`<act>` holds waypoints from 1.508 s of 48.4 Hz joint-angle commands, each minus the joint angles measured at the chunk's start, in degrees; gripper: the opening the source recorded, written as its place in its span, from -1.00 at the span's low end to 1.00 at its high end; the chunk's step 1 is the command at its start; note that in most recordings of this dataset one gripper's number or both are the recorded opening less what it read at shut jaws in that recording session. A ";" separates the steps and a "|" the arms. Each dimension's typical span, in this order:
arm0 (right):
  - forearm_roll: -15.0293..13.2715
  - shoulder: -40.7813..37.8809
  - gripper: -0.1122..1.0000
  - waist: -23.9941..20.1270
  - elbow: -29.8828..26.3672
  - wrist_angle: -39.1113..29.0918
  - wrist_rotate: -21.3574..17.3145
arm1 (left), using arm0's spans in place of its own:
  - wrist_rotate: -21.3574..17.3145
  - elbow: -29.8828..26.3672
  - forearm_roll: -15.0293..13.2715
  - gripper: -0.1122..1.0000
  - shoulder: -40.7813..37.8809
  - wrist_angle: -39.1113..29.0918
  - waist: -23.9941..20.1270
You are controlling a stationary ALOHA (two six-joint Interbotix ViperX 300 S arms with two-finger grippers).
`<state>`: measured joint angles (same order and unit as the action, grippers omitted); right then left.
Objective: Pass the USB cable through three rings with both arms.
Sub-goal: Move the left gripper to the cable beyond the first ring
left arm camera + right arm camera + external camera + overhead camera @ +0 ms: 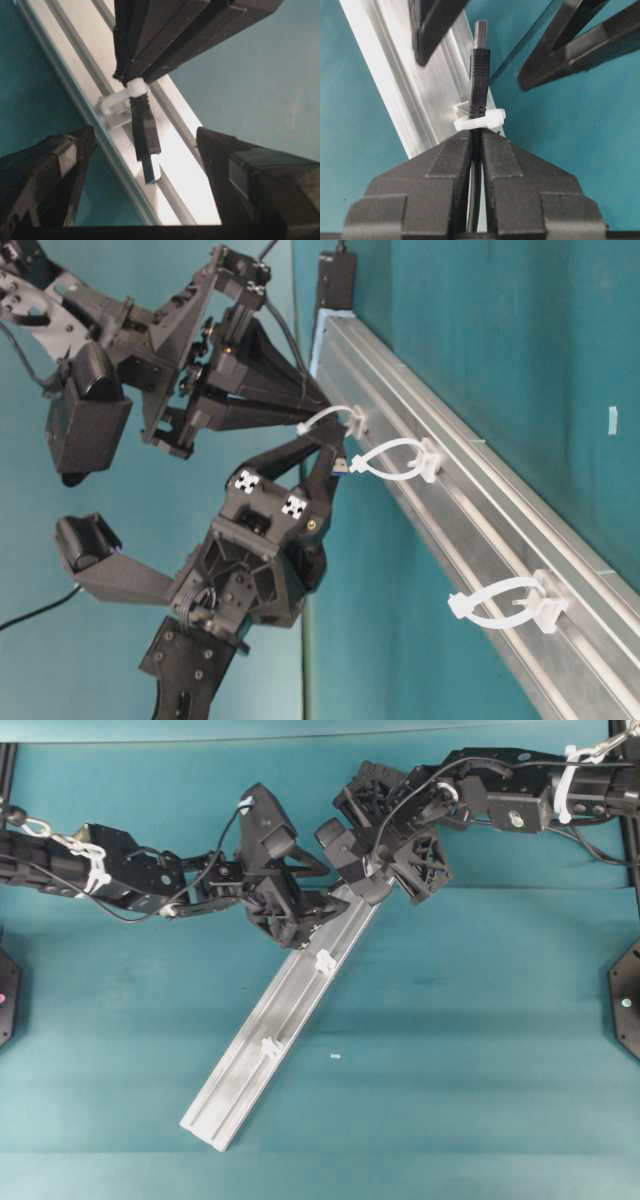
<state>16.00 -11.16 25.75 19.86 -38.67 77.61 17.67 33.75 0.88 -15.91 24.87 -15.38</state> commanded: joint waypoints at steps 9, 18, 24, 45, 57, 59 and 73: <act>0.35 0.18 -0.65 -0.26 -0.18 0.35 0.26 | 0.00 -0.53 0.18 0.58 -0.26 0.26 0.00; 0.35 0.18 -0.65 -0.26 -0.09 0.35 0.26 | -0.09 0.53 0.18 0.18 0.00 0.26 0.00; 0.35 0.18 -0.65 -0.26 -0.09 0.35 0.18 | -0.18 0.62 0.18 -0.28 0.09 0.53 0.00; 0.35 0.35 -0.65 -0.35 0.70 3.25 -2.02 | -0.09 0.53 0.18 -0.63 0.18 0.62 0.09; 0.35 0.53 -0.64 -0.53 1.32 5.01 -5.89 | -0.09 0.70 0.18 -0.63 0.18 0.70 0.35; 0.35 0.53 -0.64 -0.62 1.32 5.01 -6.50 | -0.09 0.70 0.18 -0.63 0.18 0.62 0.35; 0.35 0.62 0.31 -0.88 1.32 2.37 -9.32 | 0.09 0.97 0.18 -0.63 0.26 0.53 1.05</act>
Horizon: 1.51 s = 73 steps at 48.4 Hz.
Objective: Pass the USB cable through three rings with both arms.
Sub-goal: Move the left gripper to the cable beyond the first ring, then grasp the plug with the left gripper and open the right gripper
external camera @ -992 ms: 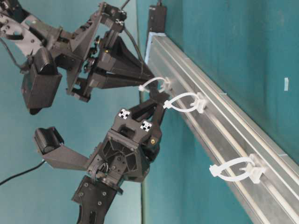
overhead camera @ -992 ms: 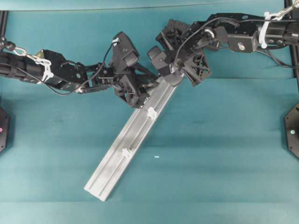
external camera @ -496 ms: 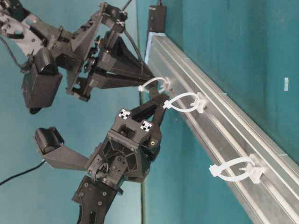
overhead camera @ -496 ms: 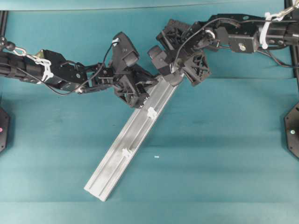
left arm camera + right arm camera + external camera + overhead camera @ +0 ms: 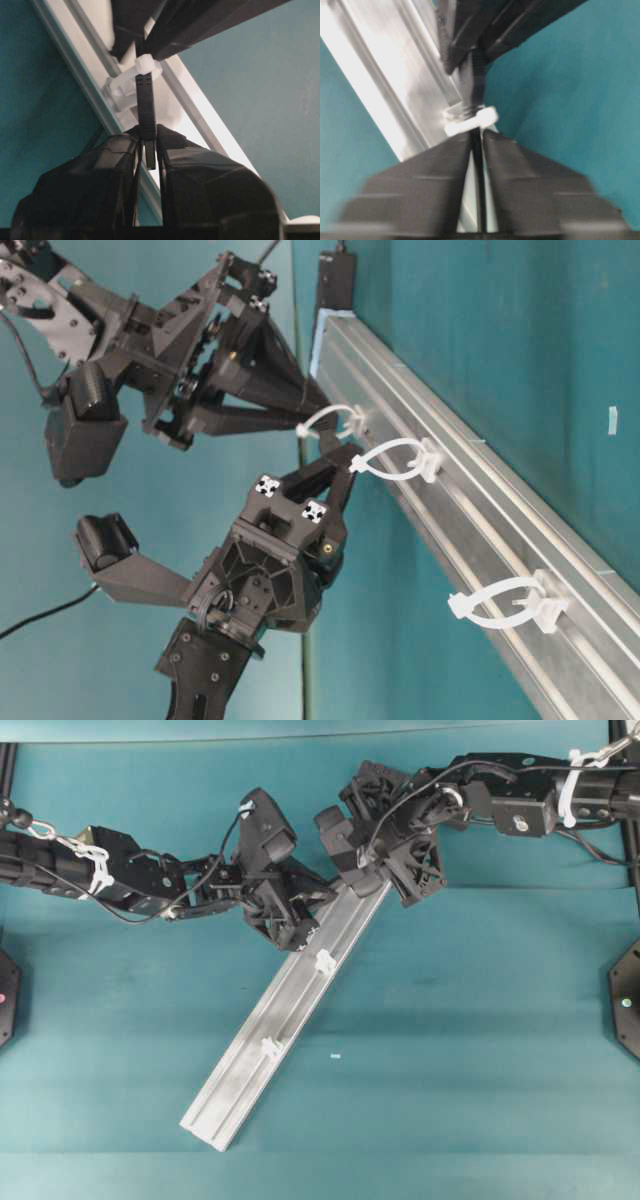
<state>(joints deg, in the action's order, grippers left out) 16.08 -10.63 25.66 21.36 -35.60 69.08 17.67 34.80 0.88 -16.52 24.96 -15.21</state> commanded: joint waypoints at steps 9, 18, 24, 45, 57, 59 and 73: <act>0.35 1.93 0.78 -0.79 0.79 0.62 -4.57 | 0.09 2.02 0.18 -0.63 2.11 0.53 2.90; 0.00 3.78 0.76 -0.88 1.58 3.25 -10.11 | 0.53 3.34 0.18 -0.63 3.78 0.44 3.08; 0.00 4.48 0.75 -1.93 1.58 3.25 -10.46 | 0.88 3.52 0.18 -0.63 4.48 0.26 3.08; -0.09 3.78 0.71 -7.65 2.90 11.60 -10.37 | 1.32 4.31 0.18 -0.63 6.59 0.26 3.78; -0.18 3.08 0.63 -7.82 4.48 13.71 -10.28 | 1.41 6.24 0.18 -0.63 8.44 0.53 4.57; -0.18 3.08 0.61 -7.82 4.66 13.80 -10.28 | 1.41 6.42 0.18 -0.63 8.53 0.53 4.57; -0.18 2.20 0.60 -7.82 4.92 13.97 -10.20 | 1.41 6.06 0.18 -0.63 8.79 0.62 4.83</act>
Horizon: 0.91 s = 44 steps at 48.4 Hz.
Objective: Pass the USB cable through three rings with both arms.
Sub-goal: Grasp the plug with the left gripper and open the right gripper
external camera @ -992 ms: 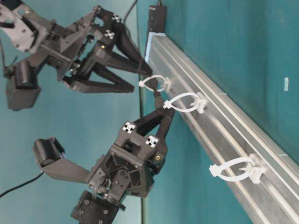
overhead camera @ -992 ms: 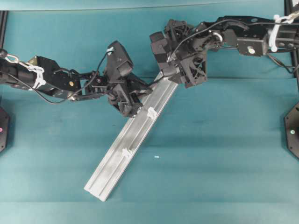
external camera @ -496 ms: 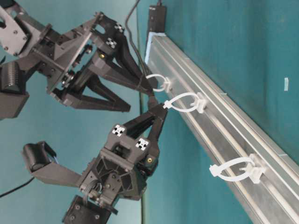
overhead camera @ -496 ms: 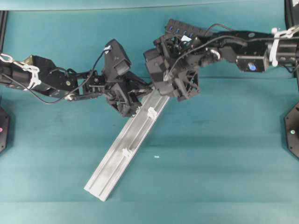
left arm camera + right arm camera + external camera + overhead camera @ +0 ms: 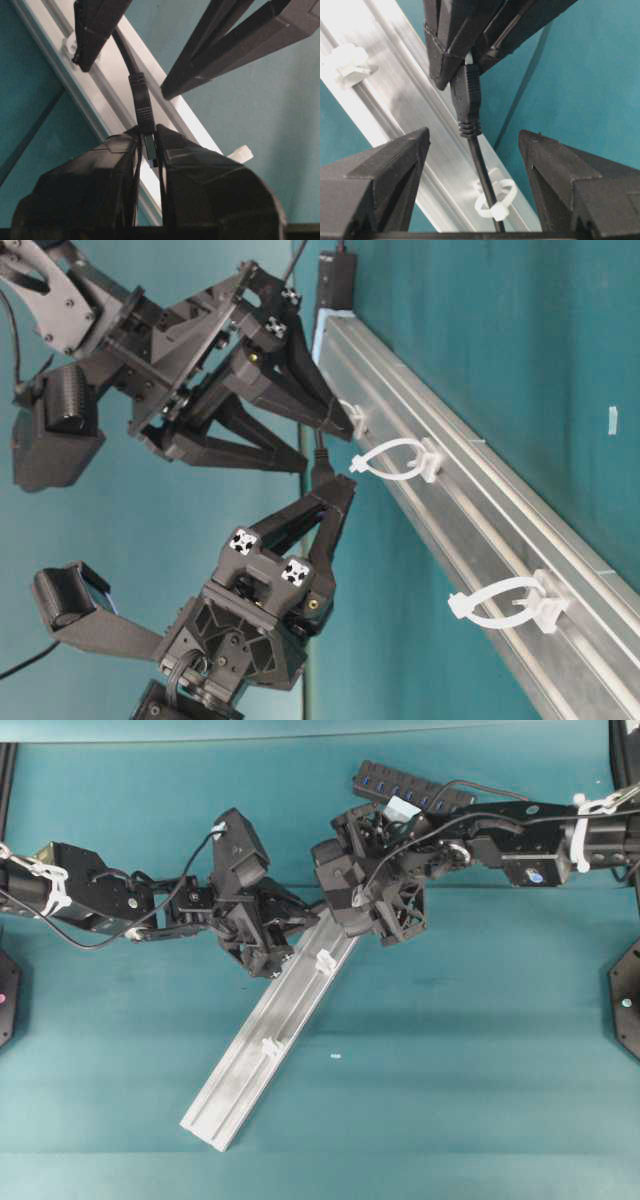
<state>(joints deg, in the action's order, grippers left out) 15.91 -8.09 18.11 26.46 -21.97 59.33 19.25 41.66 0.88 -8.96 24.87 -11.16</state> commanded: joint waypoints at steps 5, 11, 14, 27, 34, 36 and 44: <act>-0.35 -0.62 0.60 -0.26 -0.18 0.62 -0.35 | -0.18 -0.70 0.18 -0.63 1.23 0.70 1.05; -1.32 -0.79 0.55 -0.26 -0.26 0.70 -0.44 | -0.18 -0.53 0.18 -0.63 1.23 0.70 1.23; -1.58 -0.79 0.49 -0.26 -0.35 0.70 -0.44 | -0.18 -0.44 0.18 -0.63 1.32 0.70 1.23; -3.60 -0.88 0.02 -0.26 -0.26 0.62 -0.09 | -0.18 -0.62 0.18 -0.63 1.23 0.70 1.32; -5.19 -1.14 -0.48 -0.26 -0.97 0.53 -0.18 | -0.18 -0.70 0.18 -0.63 1.23 0.70 1.32; -5.36 -1.32 -0.60 -0.26 -1.23 0.53 -0.18 | -0.18 -0.70 0.18 -0.63 1.23 0.70 1.32; -5.36 -1.67 -0.65 -0.26 -2.29 0.00 0.09 | -0.26 -0.62 0.18 -0.63 1.23 0.79 1.32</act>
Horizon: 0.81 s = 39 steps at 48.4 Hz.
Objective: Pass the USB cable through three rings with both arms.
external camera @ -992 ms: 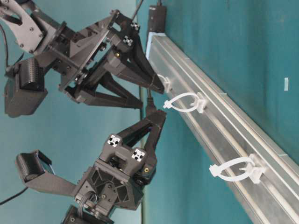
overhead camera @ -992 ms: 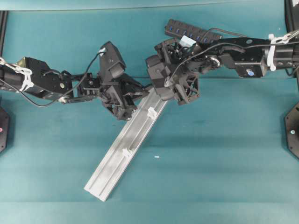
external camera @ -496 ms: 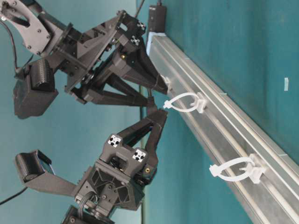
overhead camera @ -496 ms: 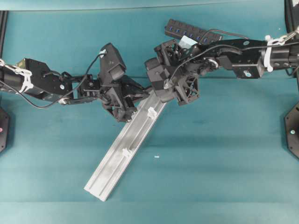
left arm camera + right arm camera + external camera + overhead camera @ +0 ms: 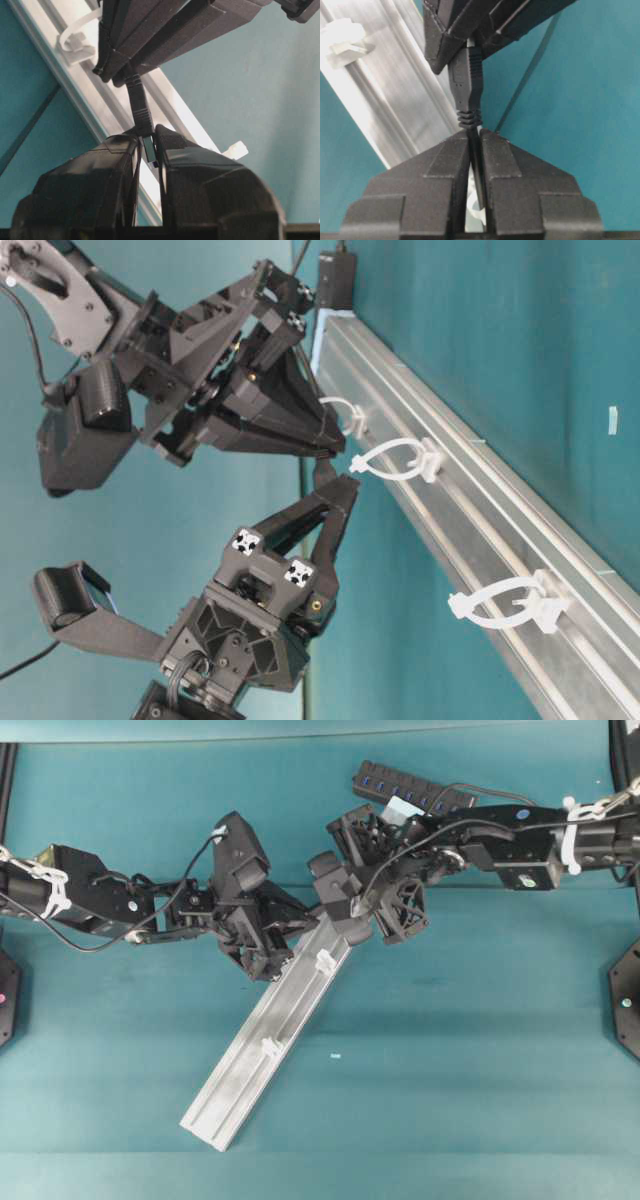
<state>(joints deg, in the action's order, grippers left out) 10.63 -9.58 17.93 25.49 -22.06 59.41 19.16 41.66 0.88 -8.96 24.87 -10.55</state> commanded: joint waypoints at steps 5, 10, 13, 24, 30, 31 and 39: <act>-0.09 -0.18 -0.65 -0.09 -1.41 -0.79 0.44 | -0.09 -0.70 0.18 -0.63 1.23 1.05 0.70; -0.09 -0.18 -0.65 -0.09 -1.49 -1.67 2.02 | 0.00 -0.70 0.18 -0.63 1.41 1.93 0.70; -0.09 -0.18 -0.65 -0.09 -1.49 -2.11 3.34 | 0.00 -0.53 0.18 -0.63 1.58 2.29 0.62; -0.09 -0.18 -0.65 -0.09 -1.49 -3.08 7.29 | 1.85 0.26 0.18 -0.11 2.11 0.97 0.70; -0.09 -0.18 -0.65 -0.09 -1.49 -4.04 9.76 | 2.55 1.49 0.18 0.55 3.52 0.62 0.79; -0.09 -0.18 -0.65 -0.09 -1.41 -4.22 10.02 | 2.55 1.76 0.18 0.64 3.96 0.26 0.79; -0.09 0.09 -0.65 -0.09 -0.97 -5.27 11.78 | 2.55 4.48 0.18 0.95 8.96 -5.01 0.79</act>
<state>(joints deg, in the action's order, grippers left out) 10.63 -9.76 18.02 24.61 -27.07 70.22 21.62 45.53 0.88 -3.43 21.97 -9.93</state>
